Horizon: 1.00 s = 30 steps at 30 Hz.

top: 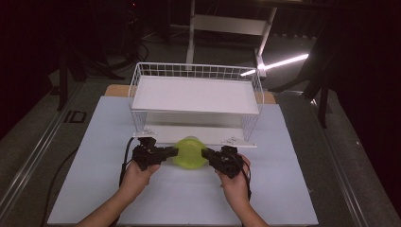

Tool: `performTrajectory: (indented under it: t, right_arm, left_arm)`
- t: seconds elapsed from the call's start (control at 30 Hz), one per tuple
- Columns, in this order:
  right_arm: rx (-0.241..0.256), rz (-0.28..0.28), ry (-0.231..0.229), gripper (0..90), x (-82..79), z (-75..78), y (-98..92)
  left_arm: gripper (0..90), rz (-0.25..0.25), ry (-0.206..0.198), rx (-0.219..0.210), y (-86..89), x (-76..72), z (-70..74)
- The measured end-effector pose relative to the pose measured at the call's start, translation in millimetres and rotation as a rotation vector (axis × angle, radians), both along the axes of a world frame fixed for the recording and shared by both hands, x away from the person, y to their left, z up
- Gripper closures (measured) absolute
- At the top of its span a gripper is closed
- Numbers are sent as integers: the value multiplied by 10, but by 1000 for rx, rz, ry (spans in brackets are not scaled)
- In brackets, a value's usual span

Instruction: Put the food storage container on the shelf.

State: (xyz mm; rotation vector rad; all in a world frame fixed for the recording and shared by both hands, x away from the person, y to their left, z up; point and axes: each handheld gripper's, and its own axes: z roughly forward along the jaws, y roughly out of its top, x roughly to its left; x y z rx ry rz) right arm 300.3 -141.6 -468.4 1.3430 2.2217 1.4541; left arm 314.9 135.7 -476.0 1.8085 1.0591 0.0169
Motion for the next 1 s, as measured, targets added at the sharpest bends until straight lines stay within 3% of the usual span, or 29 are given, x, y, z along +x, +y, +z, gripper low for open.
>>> performTrajectory:
  t: [0.13, 0.23, 0.7, 1.0]
  right_arm:
    - [6, -25, 9, 802, 95, -39, -38]
    - [6, -33, 5, 801, 135, -49, -54]
    - [-19, -76, 24, 796, 429, -173, -34]
    - [-33, -83, 25, 783, 591, -229, -53]
  left_arm:
    - [816, 14, -22, 7, -63, 75, -11]
    - [816, 23, -35, -13, -90, 124, -39]
    - [814, 90, -9, 2, -154, 369, -180]
    - [814, 105, -15, 12, -212, 485, -203]
